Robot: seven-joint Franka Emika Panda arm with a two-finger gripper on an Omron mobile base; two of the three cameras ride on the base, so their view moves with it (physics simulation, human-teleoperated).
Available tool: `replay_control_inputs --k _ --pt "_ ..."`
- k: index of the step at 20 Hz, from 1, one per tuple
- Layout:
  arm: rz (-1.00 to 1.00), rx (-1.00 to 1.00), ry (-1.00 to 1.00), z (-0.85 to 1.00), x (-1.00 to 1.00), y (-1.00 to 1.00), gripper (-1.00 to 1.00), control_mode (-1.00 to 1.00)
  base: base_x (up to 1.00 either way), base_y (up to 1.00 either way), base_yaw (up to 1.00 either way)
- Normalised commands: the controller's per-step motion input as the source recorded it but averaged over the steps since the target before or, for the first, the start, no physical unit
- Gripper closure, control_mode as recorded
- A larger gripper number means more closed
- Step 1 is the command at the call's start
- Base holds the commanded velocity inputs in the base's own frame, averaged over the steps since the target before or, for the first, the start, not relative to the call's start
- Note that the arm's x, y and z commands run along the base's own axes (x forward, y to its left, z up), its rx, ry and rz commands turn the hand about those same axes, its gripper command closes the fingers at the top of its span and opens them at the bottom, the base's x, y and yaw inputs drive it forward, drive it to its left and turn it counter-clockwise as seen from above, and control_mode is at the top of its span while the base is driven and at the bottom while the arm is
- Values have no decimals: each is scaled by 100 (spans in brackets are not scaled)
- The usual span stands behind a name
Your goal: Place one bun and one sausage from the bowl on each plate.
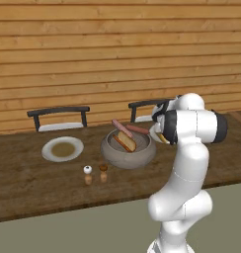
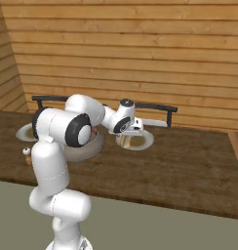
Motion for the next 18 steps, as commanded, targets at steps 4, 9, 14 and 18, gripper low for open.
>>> replay_control_inputs --k 4,9,14,18 --pt "0 -1 0 4 -5 0 -100 -100 0 0 0" --pt "1 -6 -1 35 -62 15 -100 -100 0 0 0" --pt "4 -3 0 64 -48 28 -100 -100 0 0 0" --pt "8 0 0 74 -24 36 -100 -100 0 0 0"
